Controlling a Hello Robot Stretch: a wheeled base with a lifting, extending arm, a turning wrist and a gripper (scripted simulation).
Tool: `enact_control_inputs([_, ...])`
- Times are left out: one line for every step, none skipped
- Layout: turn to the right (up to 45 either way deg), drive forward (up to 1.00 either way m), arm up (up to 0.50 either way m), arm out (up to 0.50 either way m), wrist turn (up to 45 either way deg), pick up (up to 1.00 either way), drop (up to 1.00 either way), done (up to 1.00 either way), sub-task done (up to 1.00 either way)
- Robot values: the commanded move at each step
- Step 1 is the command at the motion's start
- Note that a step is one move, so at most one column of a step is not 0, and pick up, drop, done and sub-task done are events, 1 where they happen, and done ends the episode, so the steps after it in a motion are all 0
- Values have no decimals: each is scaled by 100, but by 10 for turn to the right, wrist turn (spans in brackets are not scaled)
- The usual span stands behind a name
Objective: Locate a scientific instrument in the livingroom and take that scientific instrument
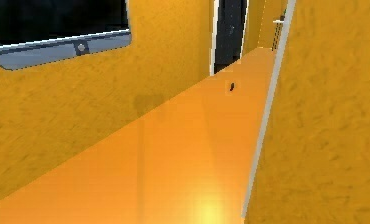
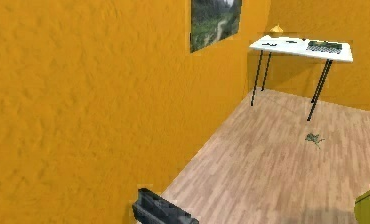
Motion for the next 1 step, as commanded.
enact_control_inputs([0,0,0,0,0,0,0,100,0])
